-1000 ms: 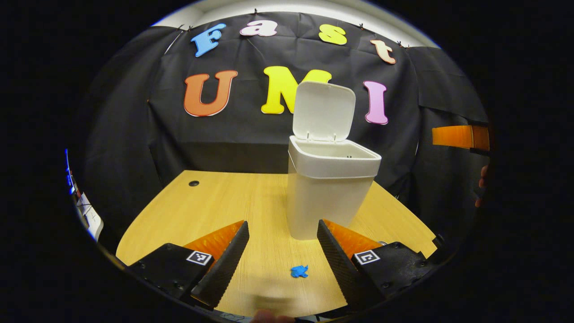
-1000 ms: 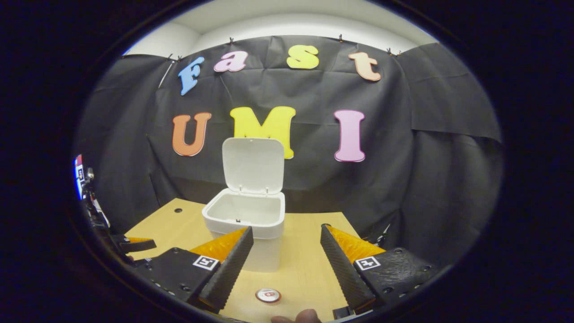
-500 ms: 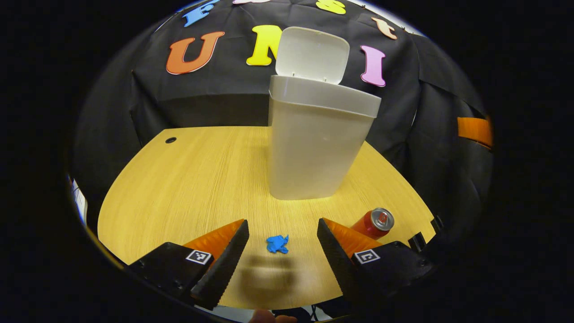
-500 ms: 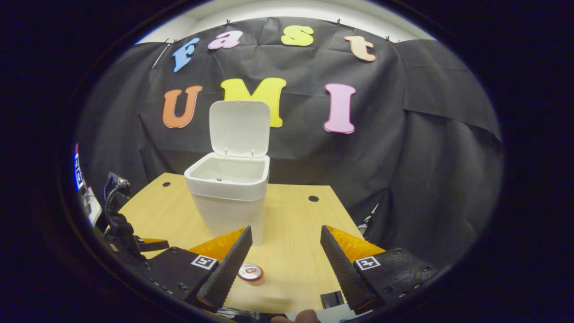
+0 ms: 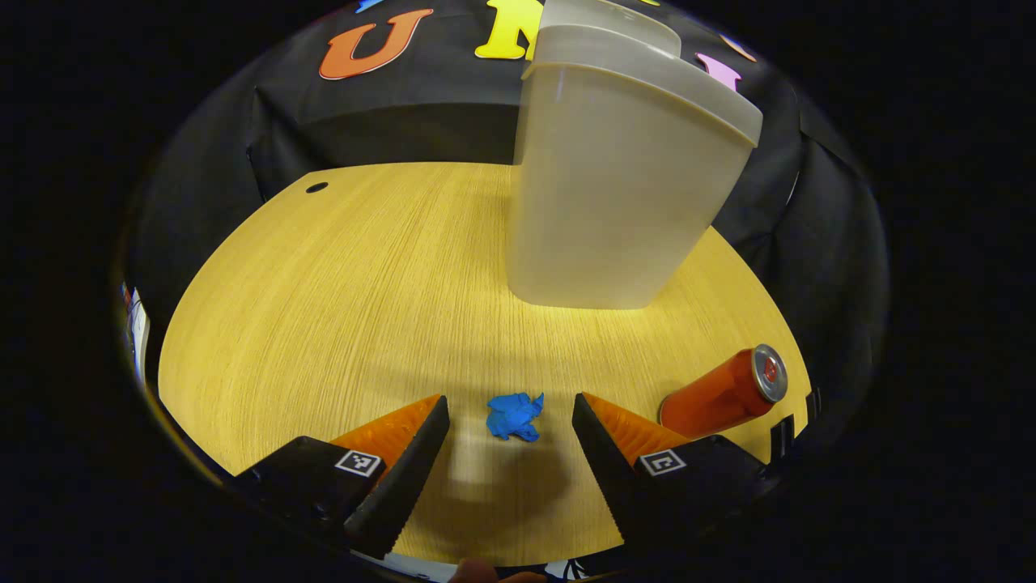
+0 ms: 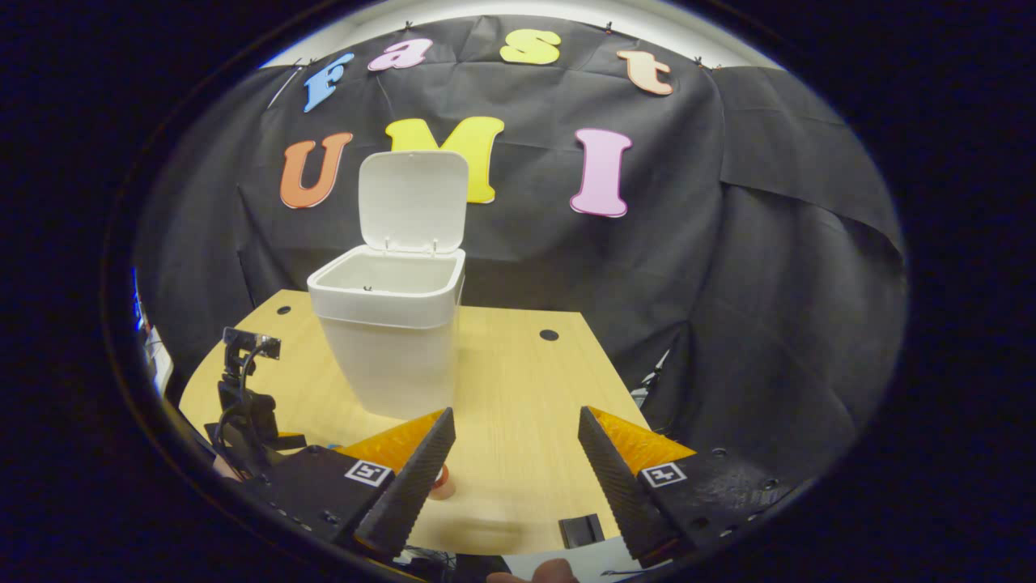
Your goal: Press the lid of the desktop garbage bin to open it, pick up the crumpled paper on the desktop and throw it into the bin, then pick up the pop can on the desktop and drop it into the bin, and finally close the garbage bin lid.
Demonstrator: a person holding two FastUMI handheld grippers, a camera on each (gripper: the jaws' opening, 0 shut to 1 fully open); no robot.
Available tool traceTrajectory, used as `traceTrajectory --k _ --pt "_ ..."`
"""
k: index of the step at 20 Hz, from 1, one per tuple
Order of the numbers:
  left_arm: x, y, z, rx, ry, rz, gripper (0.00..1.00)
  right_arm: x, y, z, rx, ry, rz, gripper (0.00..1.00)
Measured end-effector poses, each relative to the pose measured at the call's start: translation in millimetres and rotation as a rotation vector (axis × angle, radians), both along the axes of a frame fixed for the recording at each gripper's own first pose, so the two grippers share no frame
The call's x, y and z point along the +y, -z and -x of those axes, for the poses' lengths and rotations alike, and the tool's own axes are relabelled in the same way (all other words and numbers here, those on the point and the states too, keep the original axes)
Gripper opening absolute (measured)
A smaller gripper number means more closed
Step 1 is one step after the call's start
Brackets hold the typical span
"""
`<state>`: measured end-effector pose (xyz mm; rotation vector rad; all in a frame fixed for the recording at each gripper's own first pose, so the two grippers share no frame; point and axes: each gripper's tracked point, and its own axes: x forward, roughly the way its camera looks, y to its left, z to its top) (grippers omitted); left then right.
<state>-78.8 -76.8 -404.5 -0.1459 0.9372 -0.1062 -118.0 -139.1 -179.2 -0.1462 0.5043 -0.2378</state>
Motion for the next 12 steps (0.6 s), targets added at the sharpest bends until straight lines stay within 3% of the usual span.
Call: traceTrajectory --k 4,12 --pt "1 16 1 0.037 -0.001 -0.021 0.96 1 14 2 0.036 -0.008 -0.009 0.96" --pt "2 33 -4 0.054 0.047 -0.067 0.71 0 26 10 0.057 -0.001 -0.033 0.96"
